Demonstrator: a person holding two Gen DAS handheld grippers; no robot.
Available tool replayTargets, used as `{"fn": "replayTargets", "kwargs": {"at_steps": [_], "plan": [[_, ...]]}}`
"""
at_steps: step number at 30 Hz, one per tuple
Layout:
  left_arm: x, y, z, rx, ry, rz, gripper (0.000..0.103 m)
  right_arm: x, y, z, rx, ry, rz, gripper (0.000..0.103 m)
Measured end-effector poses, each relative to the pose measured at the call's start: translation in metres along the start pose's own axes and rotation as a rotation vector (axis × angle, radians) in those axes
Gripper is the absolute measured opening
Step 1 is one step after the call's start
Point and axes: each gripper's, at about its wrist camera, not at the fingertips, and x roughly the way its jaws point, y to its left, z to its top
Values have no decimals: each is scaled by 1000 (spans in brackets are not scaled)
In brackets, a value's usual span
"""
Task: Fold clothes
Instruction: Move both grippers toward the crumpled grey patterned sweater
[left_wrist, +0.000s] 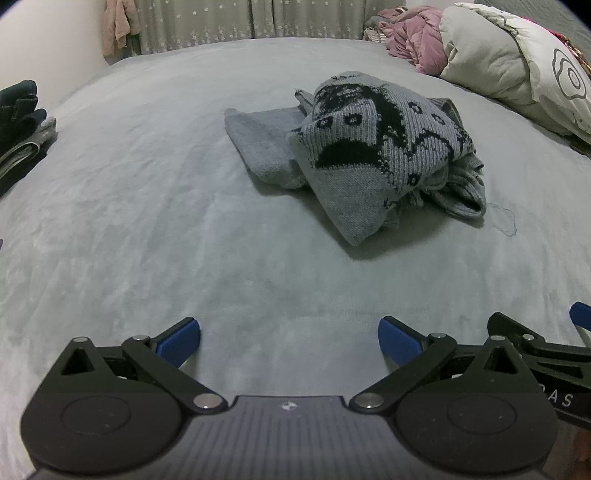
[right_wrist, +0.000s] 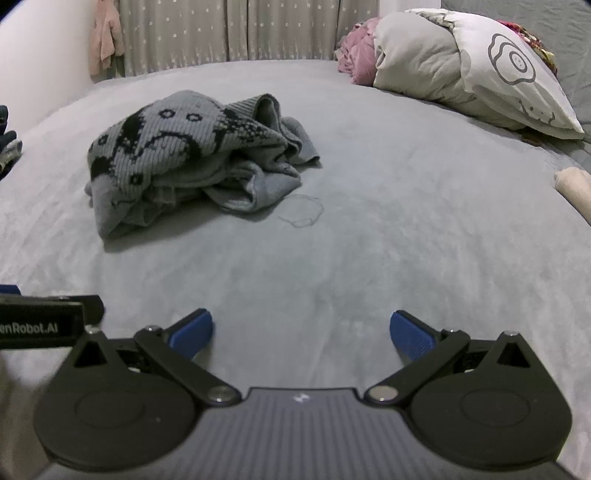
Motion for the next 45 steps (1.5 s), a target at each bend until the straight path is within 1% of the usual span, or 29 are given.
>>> {"fn": "replayTargets", "kwargs": {"at_steps": [3,6,9,12,20,27,35,37,40,43,45], "plan": [[0,0,0,-1,-4,3,103,1,0,0,-1,12,2,103],[-1,-2,-1,1,-6,7,103,-2,-2,-2,-5,-3,-6,103],[-4,-5,-4,3,-4,8,103,1,4,1,-7,-11,-14,103],[-4,-7,-5,3,-4,8,103,-2,1,-5,-3,-29,-6,103],[-5,-5,-8,-1,2,-1,103,-1,2,-6,-5,-40,-12,103],[-13,-13,-16,-6,-3,-4,103,-3,2,-8,5,-49,-6,103],[-22,-21,-28,-9,-50,-3,103,-2,-1,-9,30,-61,7,103],[-15,-18,-22,-10,-46,-8,103,-3,0,-10,26,-69,2,103],[-17,-17,-21,-15,-40,-21,102,-3,0,-9,20,-72,-2,103],[-18,-8,-16,-39,-36,-39,102,-3,-2,-5,26,-57,15,103],[-9,2,-4,-57,-30,-51,102,-1,-4,3,22,-43,41,103]]}}
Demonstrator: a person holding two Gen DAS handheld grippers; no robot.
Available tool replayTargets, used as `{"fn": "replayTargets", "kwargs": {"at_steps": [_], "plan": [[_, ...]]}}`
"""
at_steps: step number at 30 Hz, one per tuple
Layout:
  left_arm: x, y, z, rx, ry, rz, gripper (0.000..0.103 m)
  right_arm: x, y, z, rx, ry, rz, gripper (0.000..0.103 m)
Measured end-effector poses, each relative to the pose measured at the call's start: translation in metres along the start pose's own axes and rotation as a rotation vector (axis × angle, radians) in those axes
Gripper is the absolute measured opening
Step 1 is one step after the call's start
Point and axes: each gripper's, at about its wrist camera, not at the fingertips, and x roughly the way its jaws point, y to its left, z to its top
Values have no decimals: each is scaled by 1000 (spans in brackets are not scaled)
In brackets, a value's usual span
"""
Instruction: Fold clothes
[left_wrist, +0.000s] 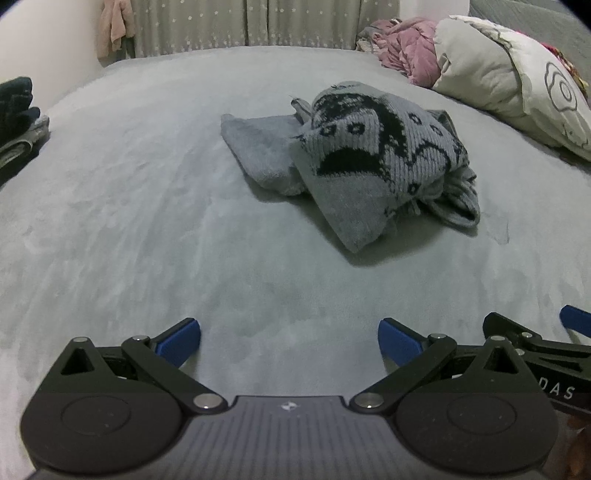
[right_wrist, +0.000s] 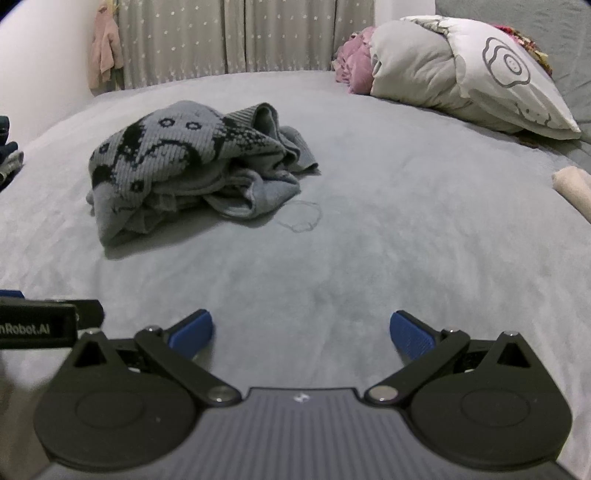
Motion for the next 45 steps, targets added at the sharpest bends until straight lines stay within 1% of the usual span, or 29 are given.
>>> {"fn": "replayTargets", "kwargs": {"at_steps": [3,7,9,12,14,15,18,22,25,28,30,33,34,35,37,39,41,42,43,44,45], "plan": [[4,9,13,-33,-2,-17,102,4,0,13,-33,8,42,103],[6,18,30,-88,-38,-24,102,10,-1,24,-52,-15,43,103],[9,19,39,-101,-56,-38,102,16,-2,25,-55,-4,41,103],[10,15,54,-94,-93,-76,102,26,-2,26,-62,18,45,103],[10,9,63,-72,-120,-110,102,29,-1,29,-84,12,51,103],[11,6,65,-59,-134,-116,102,31,-1,31,-96,8,55,103],[17,-7,71,-10,-150,-107,102,35,2,38,-141,2,76,103],[26,-21,79,36,-139,-101,102,39,5,48,-198,-28,84,102],[32,-28,83,63,-137,-86,102,38,1,52,-198,-43,80,102],[33,-31,83,96,-154,-73,102,36,-4,54,-179,-33,89,102],[33,-30,81,103,-154,-76,100,35,-5,56,-170,-31,92,102],[31,-28,80,102,-150,-96,93,33,-4,56,-164,-26,104,102],[31,-28,80,104,-149,-102,86,33,-4,56,-164,-25,108,102],[31,-28,80,108,-146,-117,74,32,-3,55,-163,-25,110,102],[30,-27,81,101,-135,-145,63,31,-3,54,-161,-24,110,102],[30,-26,81,92,-127,-162,58,30,-3,52,-159,-20,107,102],[29,-27,81,92,-130,-168,43,31,-3,51,-153,-15,103,102],[29,-27,80,92,-132,-169,39,31,-3,50,-150,-10,104,102],[28,-27,80,89,-131,-171,32,32,-2,50,-147,-5,105,102],[28,-27,80,86,-129,-175,28,33,-2,49,-145,0,105,102],[27,-27,80,82,-128,-178,27,33,-2,48,-145,3,105,102]]}}
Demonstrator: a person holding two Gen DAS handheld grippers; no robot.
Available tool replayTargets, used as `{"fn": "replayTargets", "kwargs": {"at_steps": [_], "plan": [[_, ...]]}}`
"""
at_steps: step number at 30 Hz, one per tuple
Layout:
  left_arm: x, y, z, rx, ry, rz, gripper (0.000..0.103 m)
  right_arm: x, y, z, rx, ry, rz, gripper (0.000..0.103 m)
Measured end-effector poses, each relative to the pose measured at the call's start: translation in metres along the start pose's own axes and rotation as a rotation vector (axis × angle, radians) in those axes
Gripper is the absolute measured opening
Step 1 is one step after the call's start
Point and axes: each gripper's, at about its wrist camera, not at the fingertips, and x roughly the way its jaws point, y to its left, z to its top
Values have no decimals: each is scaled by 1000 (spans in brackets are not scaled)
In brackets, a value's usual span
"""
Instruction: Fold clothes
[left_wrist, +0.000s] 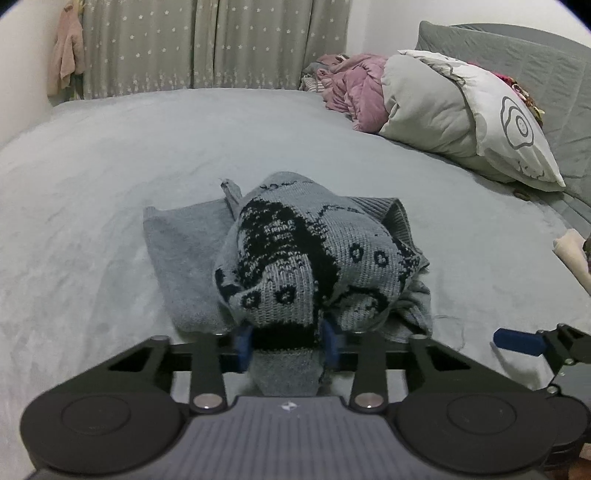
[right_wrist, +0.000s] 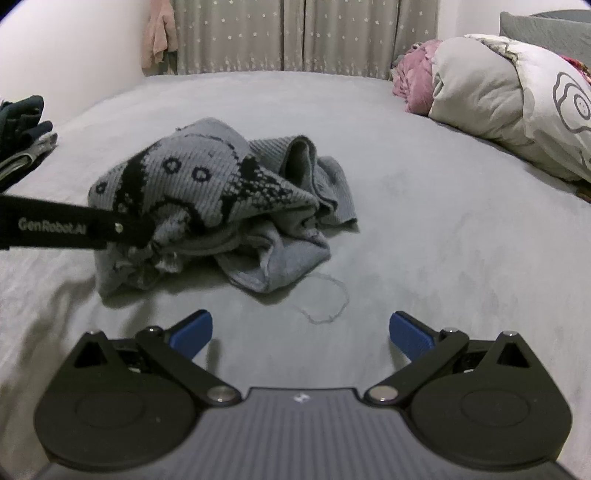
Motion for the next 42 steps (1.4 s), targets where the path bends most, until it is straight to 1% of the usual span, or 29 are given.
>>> {"fn": "replayTargets", "kwargs": {"at_steps": [4,8,11,16,18,21,22,26,27,28,30,31,32,33,34,35,36,38,39,40,41,42], "plan": [[-3,6,1,-33,0,-17,20,3,0,-2,-2,9,-8,102],[-7,12,-1,-50,1,-33,17,4,-3,-4,-1,3,-20,102],[-10,15,-2,-61,11,-41,15,5,-5,-4,-5,-8,-31,102],[-23,24,-5,-71,16,-60,14,2,-13,-3,26,-26,-17,102],[-29,28,-7,-65,16,-59,13,2,-15,-2,39,-31,-12,102],[-38,36,-12,-65,20,-51,9,0,-20,0,74,-37,7,102],[-40,38,-14,-65,21,-45,3,0,-21,1,83,-38,11,102],[-42,46,-19,-59,25,-19,3,4,-22,6,119,-36,26,99],[-41,47,-20,-59,27,-20,3,8,-22,7,130,-34,33,95],[-40,48,-20,-63,30,-34,5,11,-21,9,139,-32,38,92],[-38,47,-21,-64,25,-69,13,17,-19,10,140,-35,35,91],[-38,46,-21,-63,19,-79,25,18,-17,11,134,-41,32,90],[-37,43,-20,-58,12,-96,45,21,-15,11,123,-53,33,89],[-36,41,-20,-54,5,-109,53,23,-12,12,109,-64,38,87],[-33,38,-20,-50,-1,-120,59,25,-11,13,102,-69,42,85],[-30,33,-19,-45,-7,-131,59,26,-10,12,95,-77,46,83],[-25,29,-19,-36,-6,-139,59,28,-9,12,86,-88,52,79],[-13,21,-19,-19,4,-143,59,30,-8,11,71,-101,71,67],[-7,18,-20,-15,6,-134,58,30,-8,11,66,-105,90,46],[-2,15,-22,-15,5,-117,51,30,-11,12,71,-107,116,24],[2,14,-23,-18,3,-94,31,30,-14,13,82,-108,142,14],[3,14,-24,-22,-2,-77,25,29,-16,13,89,-107,157,10]]}}
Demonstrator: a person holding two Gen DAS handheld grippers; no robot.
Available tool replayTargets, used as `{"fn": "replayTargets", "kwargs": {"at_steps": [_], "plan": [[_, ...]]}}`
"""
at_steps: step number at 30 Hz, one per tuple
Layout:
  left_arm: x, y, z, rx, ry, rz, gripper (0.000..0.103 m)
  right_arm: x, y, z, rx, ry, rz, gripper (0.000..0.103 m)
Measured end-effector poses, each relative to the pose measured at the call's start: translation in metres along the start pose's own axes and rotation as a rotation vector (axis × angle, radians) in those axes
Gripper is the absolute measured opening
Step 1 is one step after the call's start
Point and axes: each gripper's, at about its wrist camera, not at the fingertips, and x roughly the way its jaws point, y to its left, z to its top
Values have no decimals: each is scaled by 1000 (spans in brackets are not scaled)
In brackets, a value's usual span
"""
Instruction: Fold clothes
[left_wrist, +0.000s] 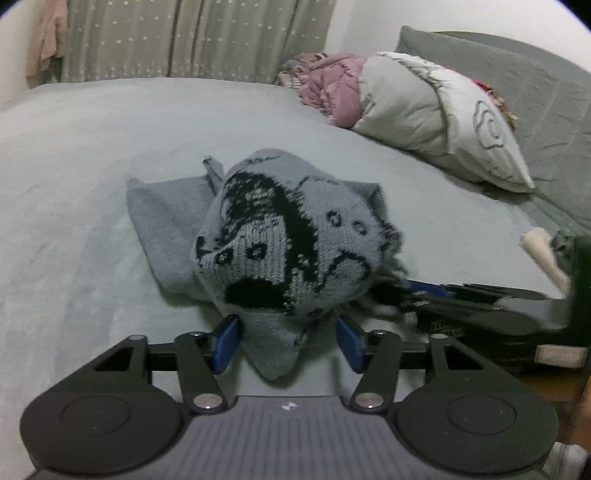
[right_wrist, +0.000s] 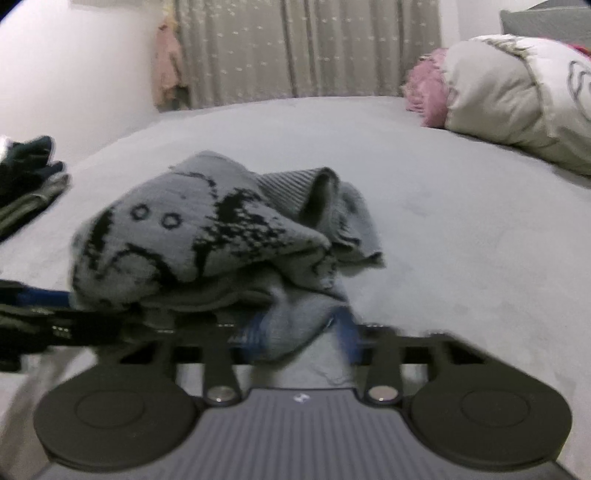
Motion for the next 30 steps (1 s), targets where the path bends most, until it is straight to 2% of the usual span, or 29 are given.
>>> {"fn": "replayTargets", "kwargs": {"at_steps": [2,4,8,13,17,24,27,28,29,30], "plan": [[-2,3,0,-16,-15,14,16,-5,-7,2,33,-6,7,7],[-11,8,3,-41,-45,20,14,-13,-11,4,44,-26,1,6],[-41,15,6,-61,-113,48,13,-41,-11,14,34,-108,-12,6],[-73,23,5,-121,-99,54,13,-92,-5,22,17,-211,-19,6],[-92,26,6,-153,-96,58,13,-115,-12,19,62,-207,-48,6],[-105,19,-3,-105,-110,106,11,-129,-23,11,130,-163,-92,6],[-99,14,-6,-42,-102,104,15,-124,-25,6,128,-121,-86,14],[-95,13,-7,-26,-98,104,21,-121,-26,5,137,-101,-91,25],[-92,14,-9,-16,-96,105,31,-118,-28,4,146,-80,-98,30],[-89,15,-10,-10,-98,108,36,-115,-28,3,152,-62,-103,35]]}}
